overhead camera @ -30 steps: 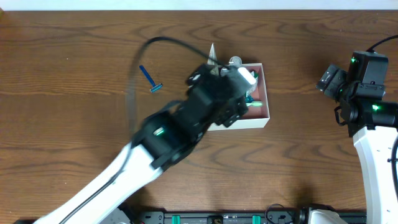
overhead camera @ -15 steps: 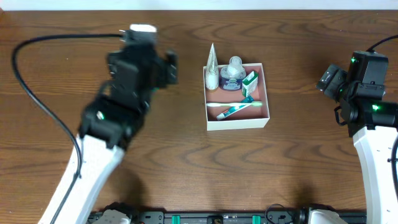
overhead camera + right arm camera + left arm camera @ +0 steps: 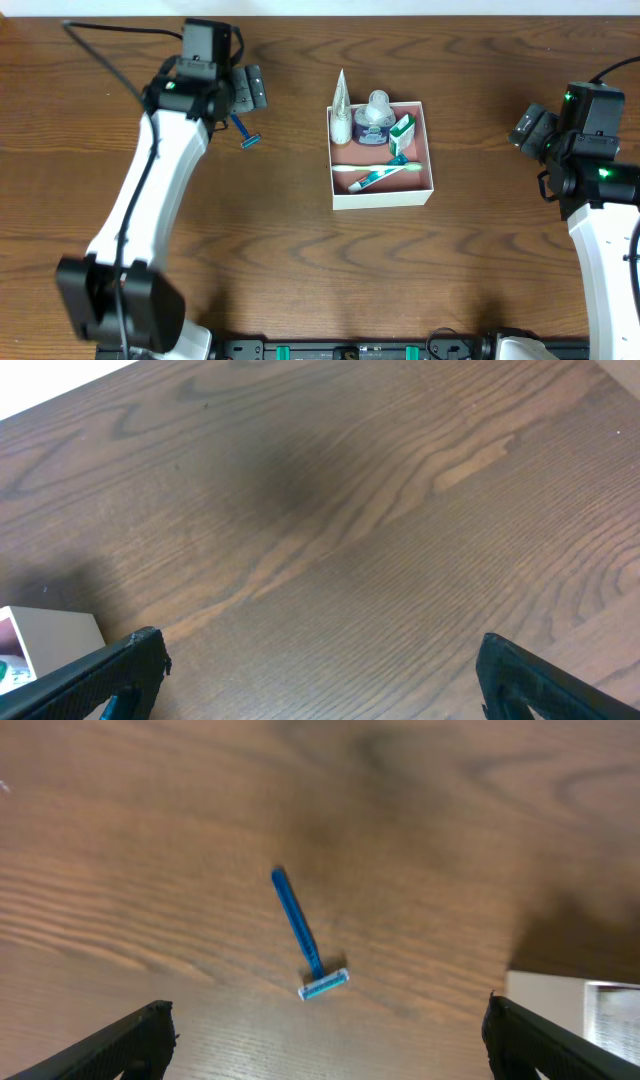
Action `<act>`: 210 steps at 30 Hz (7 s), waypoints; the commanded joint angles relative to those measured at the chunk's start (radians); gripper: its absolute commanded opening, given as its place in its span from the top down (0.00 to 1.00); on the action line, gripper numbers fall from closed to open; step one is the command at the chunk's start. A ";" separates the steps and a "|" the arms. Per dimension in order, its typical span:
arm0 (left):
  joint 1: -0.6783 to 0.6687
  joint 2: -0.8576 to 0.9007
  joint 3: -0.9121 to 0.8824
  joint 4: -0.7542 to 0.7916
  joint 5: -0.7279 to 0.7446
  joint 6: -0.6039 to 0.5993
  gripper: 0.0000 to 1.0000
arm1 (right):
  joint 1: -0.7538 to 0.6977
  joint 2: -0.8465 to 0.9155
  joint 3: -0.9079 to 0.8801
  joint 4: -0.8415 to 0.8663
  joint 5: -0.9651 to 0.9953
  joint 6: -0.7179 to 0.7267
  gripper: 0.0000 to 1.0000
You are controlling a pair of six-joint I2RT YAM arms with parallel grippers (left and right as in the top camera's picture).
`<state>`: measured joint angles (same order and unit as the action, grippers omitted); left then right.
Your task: Pack container
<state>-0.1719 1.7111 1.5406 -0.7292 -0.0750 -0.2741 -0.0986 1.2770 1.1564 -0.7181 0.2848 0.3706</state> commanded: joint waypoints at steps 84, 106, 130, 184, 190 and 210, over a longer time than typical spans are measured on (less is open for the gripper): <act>0.038 0.480 0.026 0.076 0.041 -0.194 0.79 | -0.005 -0.001 0.009 -0.001 0.010 -0.012 0.01; 0.038 0.340 0.030 -0.023 0.084 -0.073 0.94 | -0.005 -0.001 0.009 -0.001 0.010 -0.012 0.01; -0.331 -0.201 0.029 -0.197 0.303 0.541 0.94 | -0.005 -0.001 0.009 -0.001 0.010 -0.012 0.01; -0.546 -0.010 0.014 -0.029 0.116 0.971 0.02 | -0.005 -0.001 0.009 -0.001 0.010 -0.012 0.01; -0.552 -0.203 0.014 -0.095 0.118 0.880 0.02 | -0.005 -0.001 0.009 -0.001 0.010 -0.012 0.01; -0.552 -0.765 0.014 -0.486 -0.195 0.484 0.02 | -0.005 -0.001 0.009 -0.001 0.010 -0.012 0.01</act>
<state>-0.7219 1.0142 1.5562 -1.1717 -0.2352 0.2764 -0.0986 1.2770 1.1564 -0.7177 0.2848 0.3706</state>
